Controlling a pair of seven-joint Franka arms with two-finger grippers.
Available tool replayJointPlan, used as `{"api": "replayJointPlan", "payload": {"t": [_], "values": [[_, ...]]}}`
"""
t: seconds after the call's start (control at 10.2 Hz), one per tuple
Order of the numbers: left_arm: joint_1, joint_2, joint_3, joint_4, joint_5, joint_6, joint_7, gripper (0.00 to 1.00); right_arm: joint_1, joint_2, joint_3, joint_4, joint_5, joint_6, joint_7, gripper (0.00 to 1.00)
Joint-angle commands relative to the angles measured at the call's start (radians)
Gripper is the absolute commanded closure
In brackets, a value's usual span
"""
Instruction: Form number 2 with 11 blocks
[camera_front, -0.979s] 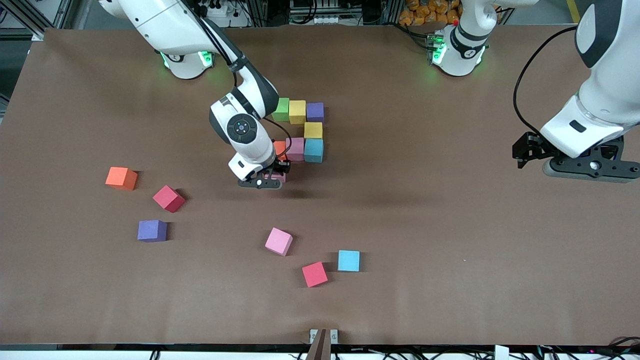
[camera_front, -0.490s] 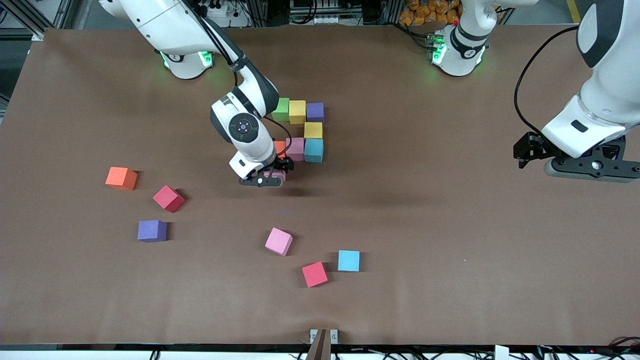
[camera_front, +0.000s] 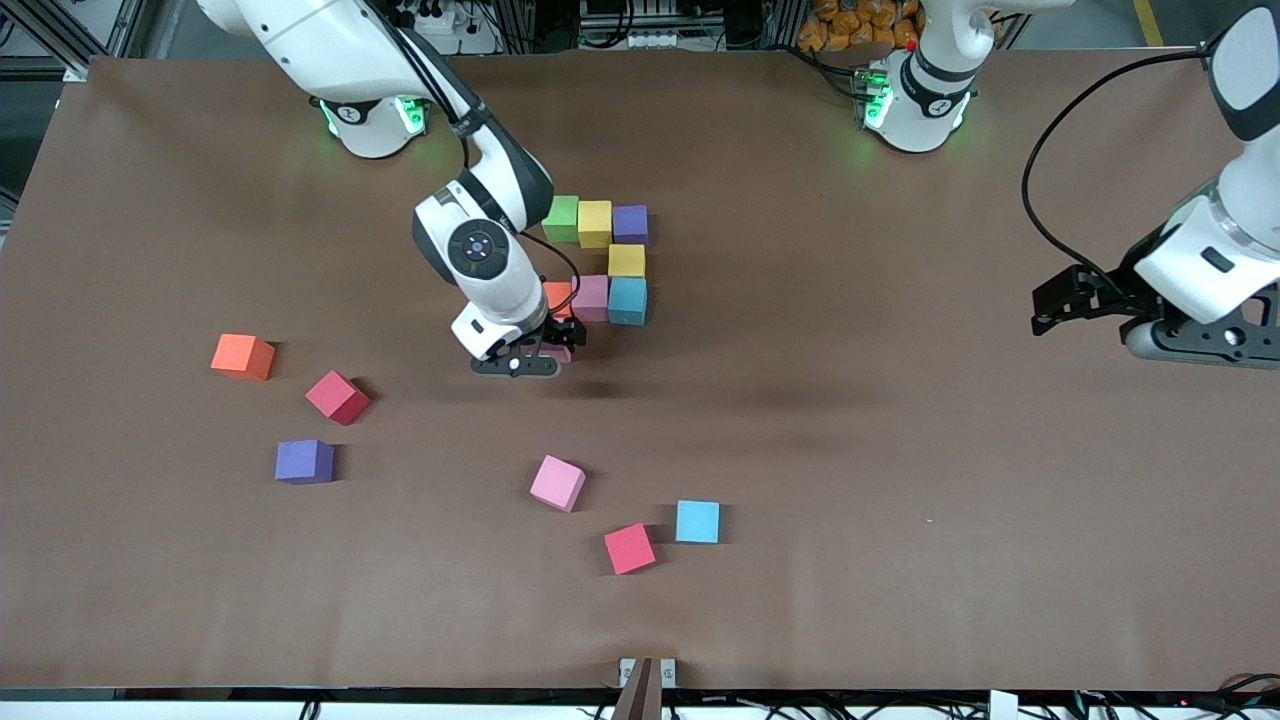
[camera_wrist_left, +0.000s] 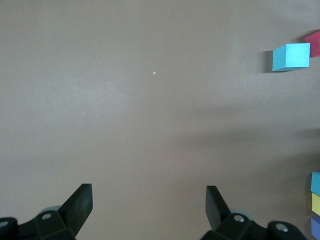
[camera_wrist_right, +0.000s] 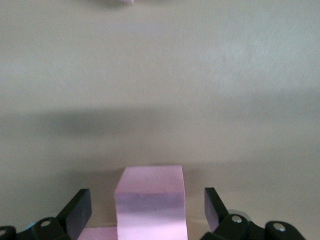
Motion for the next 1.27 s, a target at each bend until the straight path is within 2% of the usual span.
{"api": "replayJointPlan", "payload": {"t": [0.0, 0.2, 0.49, 0.69, 0.98, 1.08, 1.17], "values": [[-0.01, -0.011, -0.01, -0.003, -0.022, -0.014, 0.006, 0.0, -0.04, -0.012, 0.0, 0.072, -0.012, -0.018, 0.015, 0.0], [-0.016, -0.011, -0.011, 0.0, 0.001, -0.014, 0.008, 0.0, -0.053, 0.05, -0.009, 0.178, -0.009, -0.05, 0.013, 0.0], [-0.013, -0.011, -0.027, 0.002, 0.023, -0.014, 0.015, 0.0, -0.018, 0.251, -0.068, 0.539, -0.007, -0.236, 0.049, 0.0], [-0.013, -0.011, -0.027, 0.002, 0.023, -0.014, 0.015, 0.0, -0.005, 0.337, -0.112, 0.635, -0.009, -0.225, 0.067, 0.0], [-0.013, -0.011, -0.028, 0.002, 0.023, -0.014, 0.018, 0.0, 0.011, 0.461, -0.136, 0.794, -0.009, -0.224, 0.15, 0.0], [-0.012, -0.013, -0.028, 0.0, 0.023, -0.016, 0.018, 0.0, 0.031, 0.498, -0.171, 0.843, -0.007, -0.222, 0.183, 0.0], [-0.013, -0.013, -0.028, 0.0, 0.023, -0.022, 0.017, 0.0, 0.038, 0.508, -0.179, 0.856, -0.007, -0.216, 0.202, 0.0]]}}
